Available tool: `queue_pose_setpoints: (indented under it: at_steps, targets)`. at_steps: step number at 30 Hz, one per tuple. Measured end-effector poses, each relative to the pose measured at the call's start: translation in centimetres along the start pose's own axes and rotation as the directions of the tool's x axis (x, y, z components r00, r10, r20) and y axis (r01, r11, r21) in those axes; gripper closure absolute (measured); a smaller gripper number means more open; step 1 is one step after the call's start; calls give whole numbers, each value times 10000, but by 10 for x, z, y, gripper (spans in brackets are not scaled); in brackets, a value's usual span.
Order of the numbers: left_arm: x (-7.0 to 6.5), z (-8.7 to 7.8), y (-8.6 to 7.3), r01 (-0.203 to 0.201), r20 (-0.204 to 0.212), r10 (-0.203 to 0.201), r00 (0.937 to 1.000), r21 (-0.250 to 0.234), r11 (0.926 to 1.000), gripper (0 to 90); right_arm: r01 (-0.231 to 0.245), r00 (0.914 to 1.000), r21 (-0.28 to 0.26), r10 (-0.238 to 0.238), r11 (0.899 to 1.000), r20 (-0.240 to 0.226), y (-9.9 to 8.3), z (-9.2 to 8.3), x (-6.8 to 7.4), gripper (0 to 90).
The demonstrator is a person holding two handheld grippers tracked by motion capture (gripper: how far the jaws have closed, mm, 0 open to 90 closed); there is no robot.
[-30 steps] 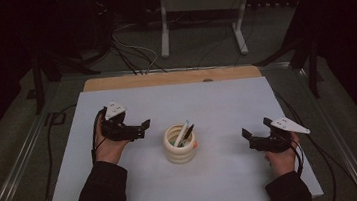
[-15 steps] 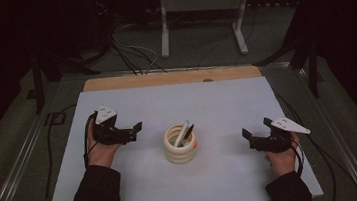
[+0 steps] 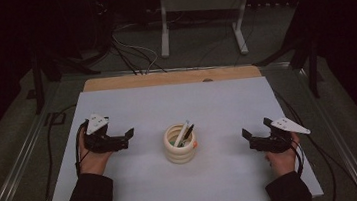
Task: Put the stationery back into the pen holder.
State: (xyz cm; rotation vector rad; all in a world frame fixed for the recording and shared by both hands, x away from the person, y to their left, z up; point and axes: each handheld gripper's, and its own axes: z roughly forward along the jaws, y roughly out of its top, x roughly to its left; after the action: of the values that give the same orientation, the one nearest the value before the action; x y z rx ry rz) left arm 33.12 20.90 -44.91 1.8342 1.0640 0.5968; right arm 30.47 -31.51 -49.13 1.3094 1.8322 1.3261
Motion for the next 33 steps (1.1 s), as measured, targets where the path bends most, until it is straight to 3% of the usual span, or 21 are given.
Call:
queue_pose_setpoints:
  at_steps: [15,33]
  targets:
    - [8,-17,-29,136,-231,-143,9996,-294,9995,1,197,9992,-67,-199,9998,-352,0,0,5,0]
    - [11,-32,-43,208,-705,-252,9972,-631,9978,1,303,9956,-286,-327,9991,-877,1,-2,11,0]
